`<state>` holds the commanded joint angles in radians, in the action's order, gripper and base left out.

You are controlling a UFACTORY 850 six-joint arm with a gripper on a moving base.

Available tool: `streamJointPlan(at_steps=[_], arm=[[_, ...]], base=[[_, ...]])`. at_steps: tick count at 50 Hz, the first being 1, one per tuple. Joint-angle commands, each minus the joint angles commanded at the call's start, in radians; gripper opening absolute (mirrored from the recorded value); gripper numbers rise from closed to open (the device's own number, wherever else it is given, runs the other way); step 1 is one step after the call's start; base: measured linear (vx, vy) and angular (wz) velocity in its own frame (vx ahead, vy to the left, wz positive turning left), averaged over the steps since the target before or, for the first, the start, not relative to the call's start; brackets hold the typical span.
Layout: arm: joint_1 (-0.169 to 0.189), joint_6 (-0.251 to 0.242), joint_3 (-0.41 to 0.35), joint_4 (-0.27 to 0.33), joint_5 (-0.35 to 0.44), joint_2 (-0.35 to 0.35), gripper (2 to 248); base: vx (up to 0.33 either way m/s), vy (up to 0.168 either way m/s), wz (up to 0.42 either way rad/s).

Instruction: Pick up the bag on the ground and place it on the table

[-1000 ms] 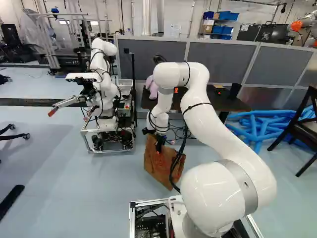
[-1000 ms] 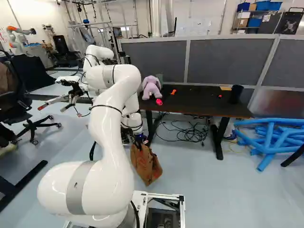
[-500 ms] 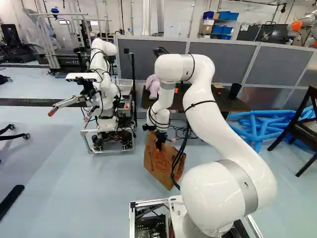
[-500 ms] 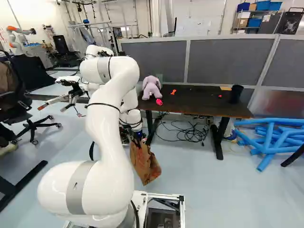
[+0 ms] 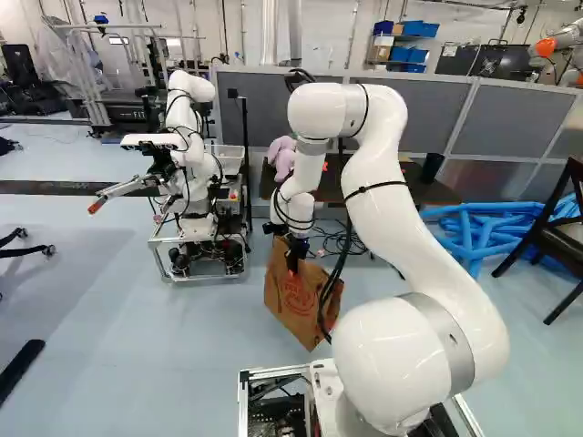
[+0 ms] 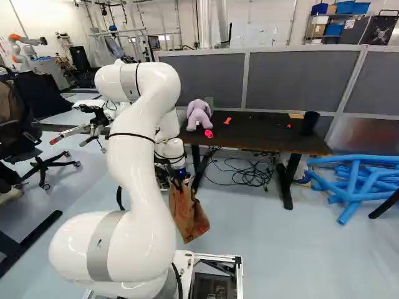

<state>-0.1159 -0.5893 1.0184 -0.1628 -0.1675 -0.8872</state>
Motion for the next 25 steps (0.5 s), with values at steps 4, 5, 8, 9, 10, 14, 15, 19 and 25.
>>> streamJointPlan(at_steps=[4,5,8,9,10,14,15,19,25], arm=[[-0.001,0.0,-0.015,-0.001,-0.001,0.018,26],[-0.001,0.0,-0.018,-0.002,-0.001,0.023,26],[-0.001,0.0,-0.03,-0.002,-0.001,0.036,26],[-0.001,0.0,-0.034,-0.002,-0.001,0.041,26],[-0.001,0.0,-0.037,-0.002,-0.001,0.046,26],[-0.002,0.0,-0.053,-0.002,-0.001,0.064,26],[-0.002,0.0,-0.057,-0.002,-0.001,0.069,26],[-0.003,0.0,-0.072,-0.002,-0.001,0.088,26],[-0.004,0.0,-0.095,-0.002,-0.001,0.117,26]], base=[[0.0,0.0,0.0],[0.0,0.0,0.0],[0.0,0.0,0.0],[0.0,0.0,0.0],[0.0,0.0,0.0],[0.0,0.0,0.0],[0.0,0.0,0.0],[0.0,0.0,0.0],[0.0,0.0,0.0]])
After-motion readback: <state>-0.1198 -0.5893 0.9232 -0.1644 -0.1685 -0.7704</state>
